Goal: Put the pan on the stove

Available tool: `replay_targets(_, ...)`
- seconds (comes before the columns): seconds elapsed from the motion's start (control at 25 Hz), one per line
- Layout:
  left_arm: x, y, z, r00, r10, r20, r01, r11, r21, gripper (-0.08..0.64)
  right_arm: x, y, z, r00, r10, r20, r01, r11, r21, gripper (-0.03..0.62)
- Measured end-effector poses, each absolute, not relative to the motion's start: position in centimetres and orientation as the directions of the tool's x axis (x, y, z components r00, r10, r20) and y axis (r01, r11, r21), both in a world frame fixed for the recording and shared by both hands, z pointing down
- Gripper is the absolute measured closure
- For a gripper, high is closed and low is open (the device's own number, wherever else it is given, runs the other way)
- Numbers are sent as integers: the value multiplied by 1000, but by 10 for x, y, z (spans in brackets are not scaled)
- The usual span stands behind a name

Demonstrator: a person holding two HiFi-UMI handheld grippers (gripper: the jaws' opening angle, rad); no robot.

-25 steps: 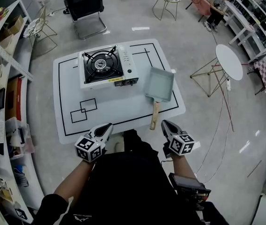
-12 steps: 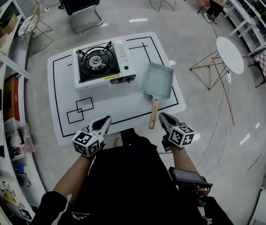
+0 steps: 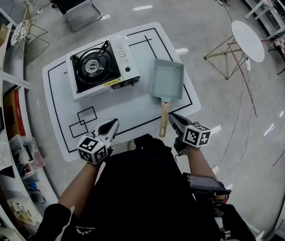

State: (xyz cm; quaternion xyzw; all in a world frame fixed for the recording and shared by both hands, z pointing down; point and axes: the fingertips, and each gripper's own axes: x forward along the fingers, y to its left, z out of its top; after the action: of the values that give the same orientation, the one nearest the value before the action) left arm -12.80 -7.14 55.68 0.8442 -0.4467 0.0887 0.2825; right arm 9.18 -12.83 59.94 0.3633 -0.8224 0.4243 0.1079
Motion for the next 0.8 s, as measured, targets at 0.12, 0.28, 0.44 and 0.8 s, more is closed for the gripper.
replay_targets(0.12, -118, -86, 558, 610, -680, 407, -788, -469, 398, 551, 90, -129, 606, -731, -481, 485, -668, 360, -651, 536)
replay_targets(0.28, -103, -106, 559, 643, -646, 411, -764, -506, 401, 551, 86, -132, 612, -764, -446, 465, -617, 298, -728, 424)
replay_targets(0.44, -95, -117, 561, 664, -617, 423, -747, -527, 405, 551, 79, -136, 619, -792, -416, 447, -567, 229, -792, 389)
replay_targets(0.8, -94, -122, 568, 673, -580, 459, -740, -535, 409, 551, 60, -135, 632, -873, -341, 348, -402, 99, -910, 377)
